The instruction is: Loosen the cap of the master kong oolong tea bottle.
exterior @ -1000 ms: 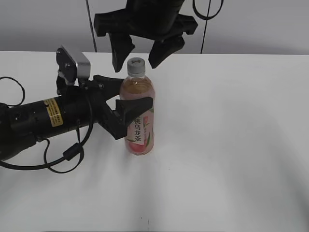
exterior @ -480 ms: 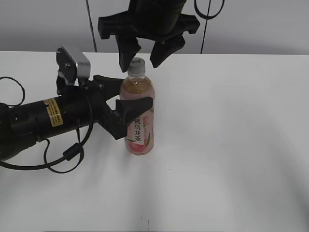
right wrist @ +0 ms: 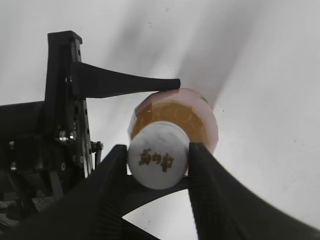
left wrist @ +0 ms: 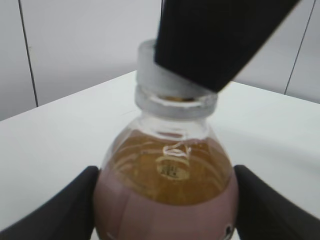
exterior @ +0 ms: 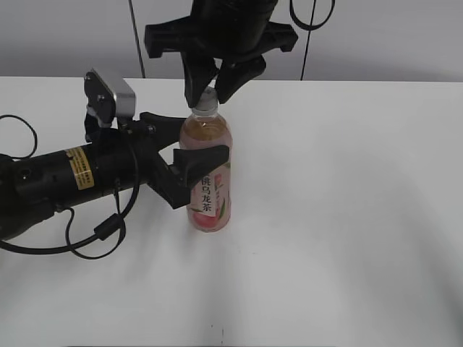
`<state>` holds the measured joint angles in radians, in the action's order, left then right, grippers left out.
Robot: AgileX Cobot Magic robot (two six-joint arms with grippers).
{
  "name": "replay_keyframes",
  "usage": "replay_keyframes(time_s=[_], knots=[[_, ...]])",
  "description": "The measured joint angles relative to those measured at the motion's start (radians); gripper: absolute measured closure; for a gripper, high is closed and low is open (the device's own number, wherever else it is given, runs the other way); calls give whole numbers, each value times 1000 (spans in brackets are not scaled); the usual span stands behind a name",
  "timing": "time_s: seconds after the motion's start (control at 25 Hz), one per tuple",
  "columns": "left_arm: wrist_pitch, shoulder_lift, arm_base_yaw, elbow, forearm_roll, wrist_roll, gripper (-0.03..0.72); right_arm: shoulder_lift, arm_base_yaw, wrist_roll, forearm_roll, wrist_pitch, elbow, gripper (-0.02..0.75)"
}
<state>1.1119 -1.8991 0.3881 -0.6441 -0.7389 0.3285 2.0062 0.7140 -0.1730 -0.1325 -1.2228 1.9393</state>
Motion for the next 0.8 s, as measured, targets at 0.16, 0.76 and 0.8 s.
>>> replay_keyframes(time_s=[0.16, 0.76, 0.8], knots=[[0, 0, 0, 0, 0, 0, 213, 0, 0, 10, 0, 0, 0, 464], [0, 0, 0, 0, 0, 0, 213, 0, 0, 308, 1, 0, 0, 465], [0, 0, 0, 0, 0, 0, 213, 0, 0, 344, 1, 0, 0, 465]])
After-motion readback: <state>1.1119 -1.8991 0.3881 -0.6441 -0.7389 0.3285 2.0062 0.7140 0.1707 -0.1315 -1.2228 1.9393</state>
